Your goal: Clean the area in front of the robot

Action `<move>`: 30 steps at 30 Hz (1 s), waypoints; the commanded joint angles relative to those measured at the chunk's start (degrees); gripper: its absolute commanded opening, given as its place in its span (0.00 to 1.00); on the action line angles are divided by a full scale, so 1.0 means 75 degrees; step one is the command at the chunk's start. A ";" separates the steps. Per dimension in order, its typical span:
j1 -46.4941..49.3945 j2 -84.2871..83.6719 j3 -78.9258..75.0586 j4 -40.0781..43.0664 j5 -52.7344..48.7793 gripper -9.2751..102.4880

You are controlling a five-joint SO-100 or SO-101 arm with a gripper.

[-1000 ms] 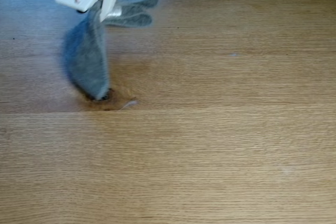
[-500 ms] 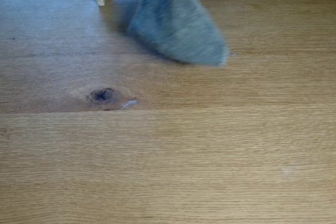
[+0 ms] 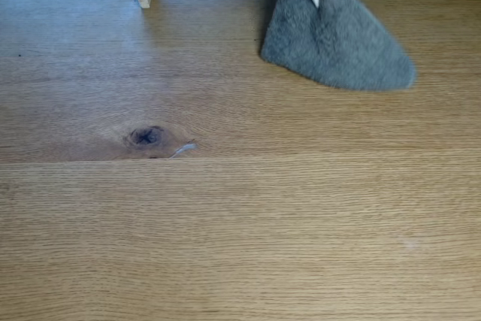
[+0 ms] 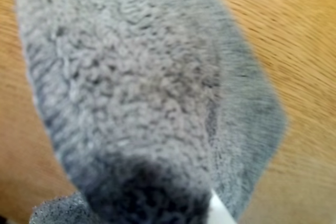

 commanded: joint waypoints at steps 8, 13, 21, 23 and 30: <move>-0.1066 -0.1910 -0.0316 -0.2754 0.0141 0.08; -0.1336 -0.3000 -0.0340 -0.4383 0.0047 0.08; -0.1313 -0.4594 -0.0352 -0.7277 -0.0949 0.08; -0.1301 -0.4934 -0.0352 -0.7898 -0.1266 0.08; -0.0188 -0.5813 -0.1605 -0.7383 -0.1535 0.08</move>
